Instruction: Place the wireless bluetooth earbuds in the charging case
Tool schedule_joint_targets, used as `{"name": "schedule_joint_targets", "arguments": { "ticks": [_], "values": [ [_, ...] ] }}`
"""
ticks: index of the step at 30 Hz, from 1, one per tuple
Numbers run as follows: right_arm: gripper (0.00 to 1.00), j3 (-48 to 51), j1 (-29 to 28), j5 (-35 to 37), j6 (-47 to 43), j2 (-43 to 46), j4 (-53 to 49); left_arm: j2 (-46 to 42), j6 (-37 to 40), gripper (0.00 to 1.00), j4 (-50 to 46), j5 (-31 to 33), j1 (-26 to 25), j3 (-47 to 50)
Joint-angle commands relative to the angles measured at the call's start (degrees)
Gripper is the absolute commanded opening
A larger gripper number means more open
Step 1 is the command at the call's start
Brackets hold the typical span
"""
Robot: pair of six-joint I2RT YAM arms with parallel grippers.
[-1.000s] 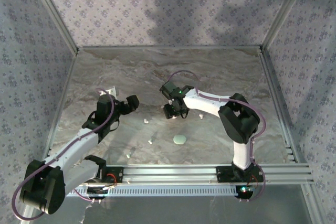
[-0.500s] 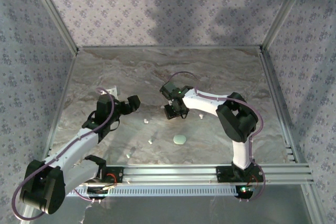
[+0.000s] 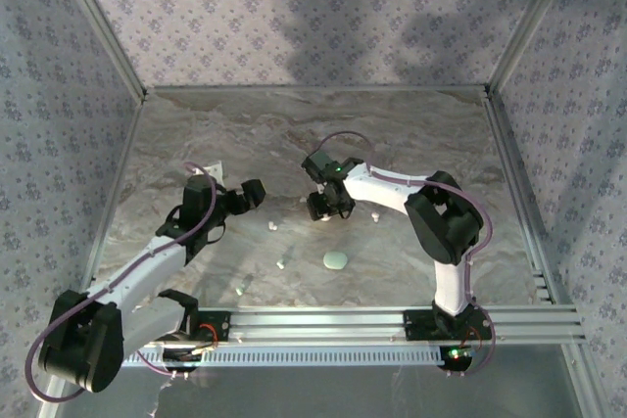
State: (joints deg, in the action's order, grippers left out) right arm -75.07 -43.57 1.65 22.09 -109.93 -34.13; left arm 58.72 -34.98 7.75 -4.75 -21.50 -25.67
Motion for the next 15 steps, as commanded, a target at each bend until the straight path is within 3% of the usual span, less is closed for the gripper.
{"name": "schedule_joint_targets", "arguments": {
  "ticks": [1, 9, 15],
  "values": [
    [0.58, -1.0, 0.3, -1.0, 0.6, 0.0, -0.6, 0.3, 0.6, 1.0, 2.2, -1.0, -0.4, -1.7],
    [0.53, -1.4, 0.6, -1.6, 0.5, -0.7, -0.6, 0.7, 0.6, 1.0, 2.4, -1.0, -0.4, -1.7],
    [0.57, -1.8, 0.6, -1.7, 0.5, -0.9, -0.6, 0.7, 0.6, 1.0, 2.4, -0.9, -0.4, -1.7]
  ]
}}
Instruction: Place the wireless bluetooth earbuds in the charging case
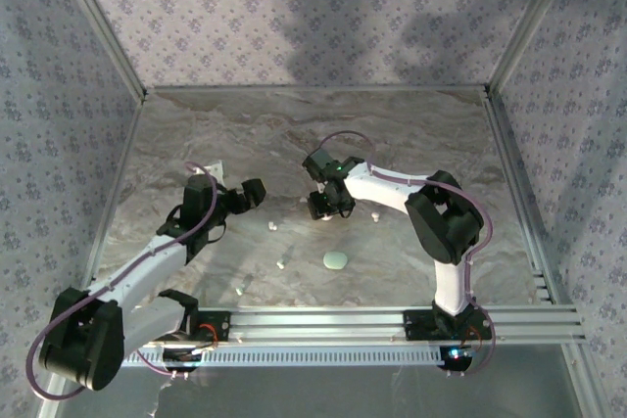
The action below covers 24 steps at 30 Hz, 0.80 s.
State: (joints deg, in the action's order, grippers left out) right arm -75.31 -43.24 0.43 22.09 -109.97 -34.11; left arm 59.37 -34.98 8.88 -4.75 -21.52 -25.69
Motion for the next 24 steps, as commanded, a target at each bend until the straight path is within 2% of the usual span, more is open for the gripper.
{"name": "schedule_joint_targets", "arguments": {
  "ticks": [1, 11, 16, 20, 24],
  "values": [
    [0.57, -1.8, 0.4, -0.5, 0.4, -1.0, -0.6, 0.0, 0.6, 1.0, 1.3, -0.9, -0.4, -1.7],
    [0.46, -2.3, 0.6, -1.0, 0.3, -1.4, -0.6, 0.5, 0.6, 1.0, 1.6, -1.2, -0.4, -1.6],
    [0.42, -2.2, 0.6, -1.0, 0.4, -0.7, -0.6, 1.8, 0.3, 1.0, 3.0, -3.5, -0.5, -1.8],
    [0.43, -0.3, 1.4, -2.6, 0.6, 2.2, 2.3, 4.1, -1.5, 1.0, 7.1, -8.5, -0.6, -1.6],
    [0.43, 4.1, 3.5, -7.2, 2.3, 6.9, 6.2, 8.3, -5.6, 0.99, 16.3, -17.3, -0.5, -0.8]
  ]
}}
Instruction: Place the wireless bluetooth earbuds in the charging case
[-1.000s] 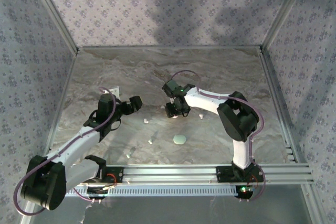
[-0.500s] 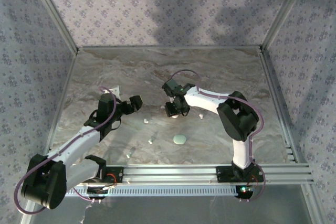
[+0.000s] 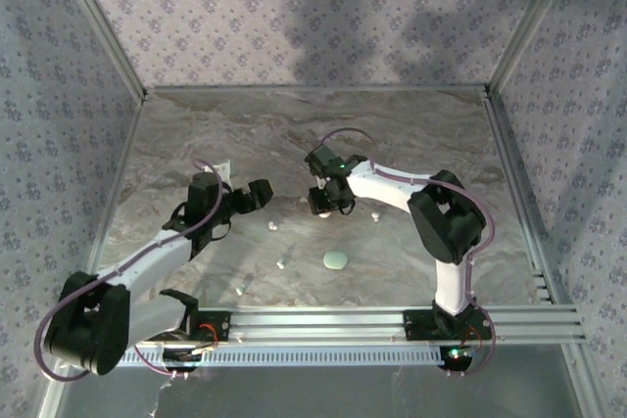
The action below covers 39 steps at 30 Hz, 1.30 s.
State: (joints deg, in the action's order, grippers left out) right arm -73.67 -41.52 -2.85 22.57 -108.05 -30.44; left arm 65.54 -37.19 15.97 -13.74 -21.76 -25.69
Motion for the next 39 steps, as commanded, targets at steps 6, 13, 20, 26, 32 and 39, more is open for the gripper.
{"name": "schedule_joint_targets", "arguments": {
  "ticks": [6, 13, 20, 26, 32, 39],
  "values": [
    [0.43, 8.7, 5.6, -14.9, 3.8, 11.0, 8.9, 11.3, -10.1, 0.85, 21.7, -19.5, -0.2, -1.3],
    [0.44, 10.8, 7.9, -21.7, 6.0, 15.0, 13.2, 18.0, -13.2, 0.79, 27.2, -24.6, -1.5, -3.5],
    [0.43, 11.0, 8.3, -26.2, 8.6, 15.8, 16.7, 18.8, -9.8, 0.8, 21.5, -25.1, -4.6, -6.9],
    [0.43, 12.1, 8.8, -29.5, 11.5, 16.7, 20.4, 21.4, -11.0, 0.74, 22.6, -26.6, -4.6, -7.7],
    [0.43, 13.5, 9.4, -31.9, 14.4, 17.5, 23.8, 22.5, -11.5, 0.66, 23.3, -27.0, -4.6, -7.9],
    [0.43, 13.9, 9.4, -33.2, 15.4, 17.6, 24.7, 22.7, -11.6, 0.66, 23.6, -27.3, -4.6, -8.0]
  ]
}}
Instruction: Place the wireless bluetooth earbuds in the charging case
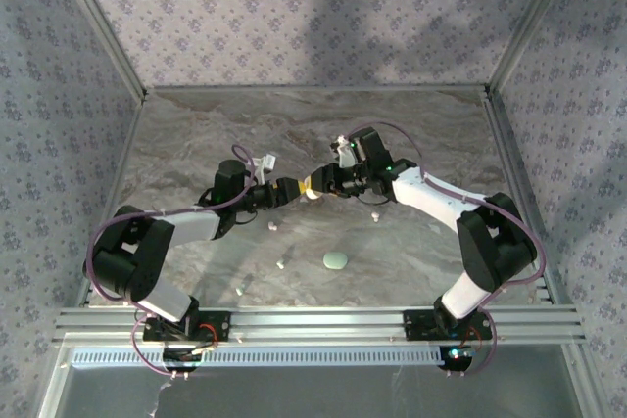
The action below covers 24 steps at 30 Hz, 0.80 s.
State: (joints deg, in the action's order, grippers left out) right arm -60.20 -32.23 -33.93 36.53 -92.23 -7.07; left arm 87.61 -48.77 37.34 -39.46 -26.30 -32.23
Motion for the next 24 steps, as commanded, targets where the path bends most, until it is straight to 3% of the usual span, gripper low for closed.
{"name": "schedule_joint_targets", "arguments": {
  "ticks": [1, 24],
  "values": [
    [0.43, 0.5, 0.1, -2.2, 1.6, 1.8, 1.6, 0.7, 0.1, 0.67, 2.1, -1.5, -0.1, -1.4],
    [0.42, 1.1, 1.1, -1.9, 1.1, 5.4, -1.0, 1.1, 4.8, 0.67, -10.3, 3.9, 0.8, -4.0]
  ]
}}
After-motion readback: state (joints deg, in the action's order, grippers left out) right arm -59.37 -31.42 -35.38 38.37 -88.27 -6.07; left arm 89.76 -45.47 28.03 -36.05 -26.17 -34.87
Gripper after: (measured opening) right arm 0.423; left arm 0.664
